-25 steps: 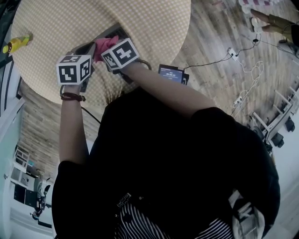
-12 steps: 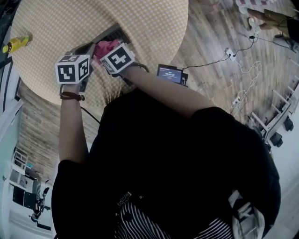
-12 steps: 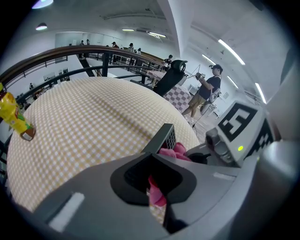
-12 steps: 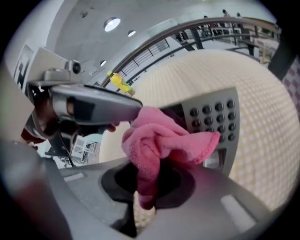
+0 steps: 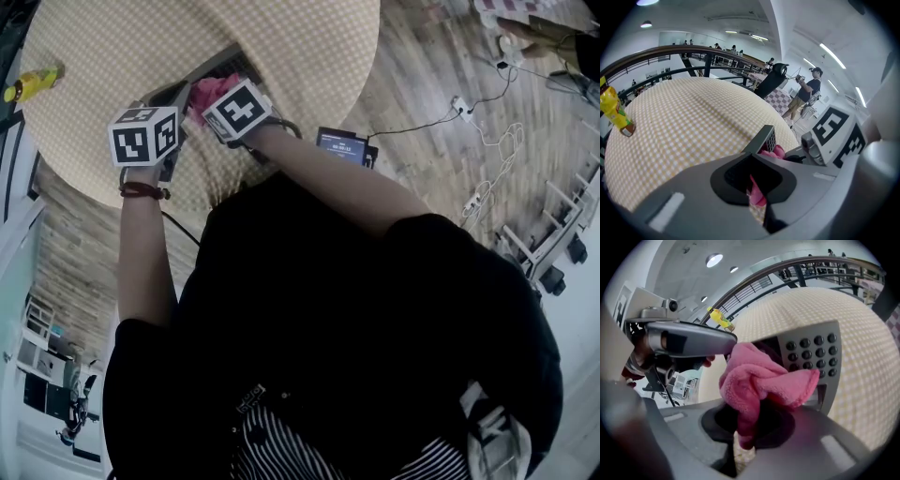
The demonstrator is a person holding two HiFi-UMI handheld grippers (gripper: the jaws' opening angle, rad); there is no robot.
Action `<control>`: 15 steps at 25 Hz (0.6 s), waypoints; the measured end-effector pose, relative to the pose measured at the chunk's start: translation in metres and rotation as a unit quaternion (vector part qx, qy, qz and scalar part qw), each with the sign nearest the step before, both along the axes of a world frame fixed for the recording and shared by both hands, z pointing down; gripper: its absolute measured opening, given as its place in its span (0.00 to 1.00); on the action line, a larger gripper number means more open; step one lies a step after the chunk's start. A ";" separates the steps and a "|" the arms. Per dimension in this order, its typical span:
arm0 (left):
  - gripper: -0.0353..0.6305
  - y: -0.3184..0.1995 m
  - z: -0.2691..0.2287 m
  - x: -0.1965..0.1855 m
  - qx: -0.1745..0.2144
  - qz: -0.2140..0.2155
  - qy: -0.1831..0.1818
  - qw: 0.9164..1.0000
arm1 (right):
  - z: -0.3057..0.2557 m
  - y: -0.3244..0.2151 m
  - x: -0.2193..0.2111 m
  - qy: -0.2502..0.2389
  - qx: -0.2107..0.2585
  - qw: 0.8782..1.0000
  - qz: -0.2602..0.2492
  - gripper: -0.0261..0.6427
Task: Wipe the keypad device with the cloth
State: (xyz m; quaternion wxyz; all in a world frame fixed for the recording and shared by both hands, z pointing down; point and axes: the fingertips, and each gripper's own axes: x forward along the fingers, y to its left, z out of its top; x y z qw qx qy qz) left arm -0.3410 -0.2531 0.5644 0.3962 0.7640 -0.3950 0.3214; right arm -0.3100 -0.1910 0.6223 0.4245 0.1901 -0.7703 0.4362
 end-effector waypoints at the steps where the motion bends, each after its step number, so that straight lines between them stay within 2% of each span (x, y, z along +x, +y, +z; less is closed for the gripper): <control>1: 0.06 0.001 0.001 -0.002 -0.001 0.000 0.000 1.000 | 0.006 0.006 0.000 0.001 -0.006 1.000 0.001 0.13; 7: 0.06 0.002 0.003 -0.015 0.005 0.002 -0.002 1.000 | 0.011 0.007 -0.011 0.014 -0.018 1.000 0.007 0.13; 12: 0.06 0.005 0.001 -0.010 0.006 -0.004 0.002 1.000 | -0.023 -0.011 -0.023 -0.012 0.025 1.000 -0.003 0.13; 15: 0.06 0.003 0.001 -0.010 0.005 -0.007 0.006 1.000 | -0.029 -0.017 -0.025 -0.020 0.021 1.000 -0.010 0.13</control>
